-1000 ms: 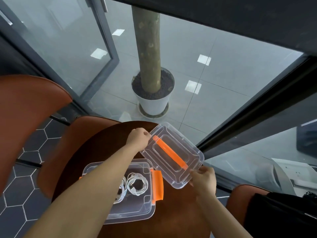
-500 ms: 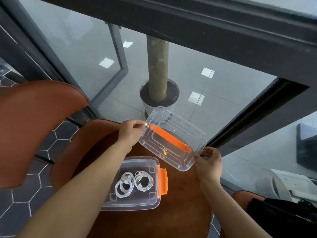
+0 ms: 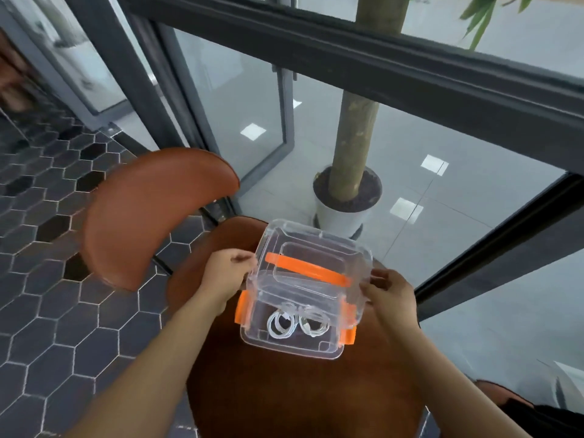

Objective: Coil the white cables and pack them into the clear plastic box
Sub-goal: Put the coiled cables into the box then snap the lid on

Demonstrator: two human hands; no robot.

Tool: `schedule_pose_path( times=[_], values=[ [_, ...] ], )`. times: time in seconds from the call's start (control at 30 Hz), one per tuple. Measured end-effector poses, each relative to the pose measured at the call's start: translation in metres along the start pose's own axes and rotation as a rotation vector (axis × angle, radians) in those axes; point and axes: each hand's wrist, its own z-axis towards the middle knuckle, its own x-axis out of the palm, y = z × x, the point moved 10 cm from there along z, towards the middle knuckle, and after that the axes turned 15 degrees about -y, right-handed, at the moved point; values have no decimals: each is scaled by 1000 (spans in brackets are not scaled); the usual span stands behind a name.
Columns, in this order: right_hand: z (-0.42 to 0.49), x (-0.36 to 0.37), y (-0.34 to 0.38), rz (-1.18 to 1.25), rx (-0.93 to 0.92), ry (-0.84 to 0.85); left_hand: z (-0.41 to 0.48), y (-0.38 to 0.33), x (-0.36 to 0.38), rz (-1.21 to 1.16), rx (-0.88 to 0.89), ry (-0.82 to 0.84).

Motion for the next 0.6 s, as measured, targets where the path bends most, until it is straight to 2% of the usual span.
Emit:
schedule_pose_path(
  times=[0.3,0.6],
  values=[
    [-30,34,-25,-307,-97,118,-28,67,-35,44,-129,-62],
    [-30,45,-49,-422,-76,78,-16,90,-18,260,-75,-30]
  ],
)
